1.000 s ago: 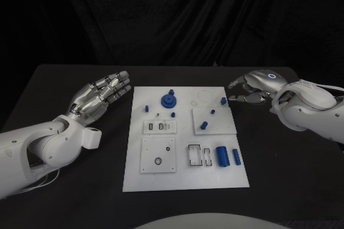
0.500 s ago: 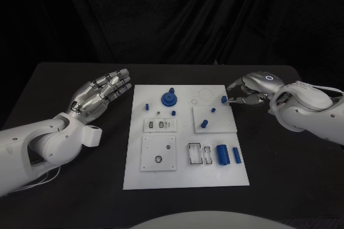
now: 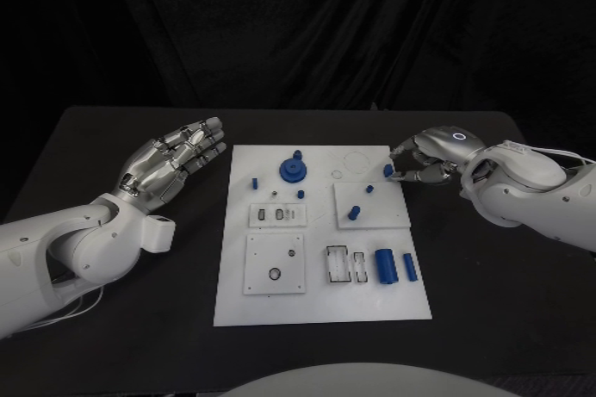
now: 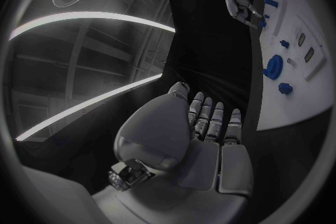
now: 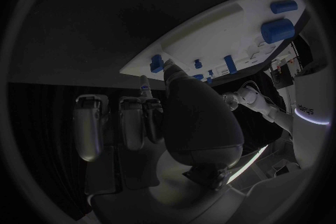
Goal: Assemble the parts on the task board
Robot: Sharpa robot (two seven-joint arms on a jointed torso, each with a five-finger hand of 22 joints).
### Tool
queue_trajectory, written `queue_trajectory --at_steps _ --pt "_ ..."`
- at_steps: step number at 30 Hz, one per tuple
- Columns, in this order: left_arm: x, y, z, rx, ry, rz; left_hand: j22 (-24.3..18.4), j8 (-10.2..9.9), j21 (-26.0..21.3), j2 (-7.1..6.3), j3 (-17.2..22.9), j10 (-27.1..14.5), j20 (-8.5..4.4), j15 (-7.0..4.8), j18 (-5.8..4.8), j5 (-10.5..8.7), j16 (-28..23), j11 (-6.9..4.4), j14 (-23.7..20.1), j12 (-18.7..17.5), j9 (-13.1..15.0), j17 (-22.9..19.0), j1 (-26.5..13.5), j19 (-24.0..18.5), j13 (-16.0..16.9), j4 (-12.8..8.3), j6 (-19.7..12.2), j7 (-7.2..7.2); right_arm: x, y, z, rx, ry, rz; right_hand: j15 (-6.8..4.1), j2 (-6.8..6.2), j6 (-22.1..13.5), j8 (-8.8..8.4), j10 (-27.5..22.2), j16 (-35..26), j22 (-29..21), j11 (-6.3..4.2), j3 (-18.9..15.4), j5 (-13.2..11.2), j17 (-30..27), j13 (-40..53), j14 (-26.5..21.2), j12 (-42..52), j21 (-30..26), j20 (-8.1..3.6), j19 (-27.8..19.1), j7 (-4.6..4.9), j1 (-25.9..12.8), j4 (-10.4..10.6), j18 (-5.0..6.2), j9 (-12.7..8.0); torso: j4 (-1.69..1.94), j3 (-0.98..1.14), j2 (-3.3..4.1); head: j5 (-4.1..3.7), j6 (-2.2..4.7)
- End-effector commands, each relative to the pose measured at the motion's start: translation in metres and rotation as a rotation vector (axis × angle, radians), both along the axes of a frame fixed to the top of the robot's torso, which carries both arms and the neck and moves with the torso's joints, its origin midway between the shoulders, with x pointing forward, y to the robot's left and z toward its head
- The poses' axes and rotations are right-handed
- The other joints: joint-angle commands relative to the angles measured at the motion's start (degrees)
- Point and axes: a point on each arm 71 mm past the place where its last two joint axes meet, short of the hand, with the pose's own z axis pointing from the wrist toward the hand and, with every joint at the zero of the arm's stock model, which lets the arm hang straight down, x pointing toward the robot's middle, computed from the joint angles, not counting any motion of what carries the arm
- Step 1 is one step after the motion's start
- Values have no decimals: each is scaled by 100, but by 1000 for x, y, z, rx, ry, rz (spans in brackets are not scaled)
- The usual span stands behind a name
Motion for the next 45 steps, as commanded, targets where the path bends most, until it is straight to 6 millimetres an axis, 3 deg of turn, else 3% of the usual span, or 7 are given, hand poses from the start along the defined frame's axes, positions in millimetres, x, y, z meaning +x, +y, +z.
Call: queue_trajectory --at_steps 1,4,10,22,31,36,45 --pt "-1 0 3 -29 -27 -5 7 16 12 -19 31 -6 35 37 51 26 23 42 -8 15 -3 8 55 -3 0 -7 -34 15 1 0 -4 -14 24 -24 4 -23 -25 -18 608 17 1413 26 -26 38 1510 1507 605 15 -26 -17 414 17 33 1 26 -7 -4 -3 -6 2 -5" --pt "-1 1 2 -28 -26 -4 7 16 12 -19 31 -6 35 37 51 26 23 42 -8 15 -3 8 55 -3 0 -7 -34 15 2 1 -5 -16 28 -22 14 -22 -35 -20 608 17 1408 36 -26 75 1510 1507 605 15 -40 -11 403 29 48 0 30 -7 -1 -5 -8 5 -9" --pt "-1 2 2 -27 -24 -2 7 16 12 -19 31 -6 35 37 51 26 23 42 -8 15 -3 8 55 -3 0 -7 -34 15 3 2 -7 -18 32 -21 41 19 0 16 608 17 1408 60 -9 371 1510 1507 605 15 -43 18 403 50 135 -14 30 16 4 -2 -6 13 5" --pt "-1 2 2 -25 -20 -5 6 18 10 -22 55 -10 38 38 52 26 18 43 -17 18 -3 6 52 -6 1 -7 -41 19 8 5 -11 -27 40 -22 46 48 14 28 608 17 1398 63 3 445 1510 1507 605 15 -70 24 384 54 172 -24 38 27 7 -1 1 5 13" --pt "0 1 1 -24 -16 -9 5 19 9 -24 59 -11 39 38 52 24 19 45 -16 19 -3 6 51 -8 1 -7 -43 20 10 10 -15 -26 40 -10 49 78 74 64 608 17 1382 65 7 477 1510 1507 605 15 -112 30 354 56 188 -24 49 48 -9 1 -1 23 0" --pt "0 1 1 -23 -15 -9 5 19 9 -24 59 -11 39 38 52 24 19 45 -16 19 -3 6 51 -8 1 -7 -43 20 10 11 -17 -22 35 -4 50 86 111 85 608 17 1378 65 5 481 1510 1507 605 15 -124 31 346 56 196 -27 53 61 3 1 3 17 -8" --pt "0 1 0 -22 -12 -11 5 19 9 -24 59 -11 39 38 52 24 19 45 -16 19 -3 6 51 -8 1 -7 -43 20 10 12 -16 -11 17 4 36 124 345 245 608 17 1373 45 -2 580 1510 1507 605 15 -141 24 339 30 277 -61 57 210 -2 -3 -1 18 -15"
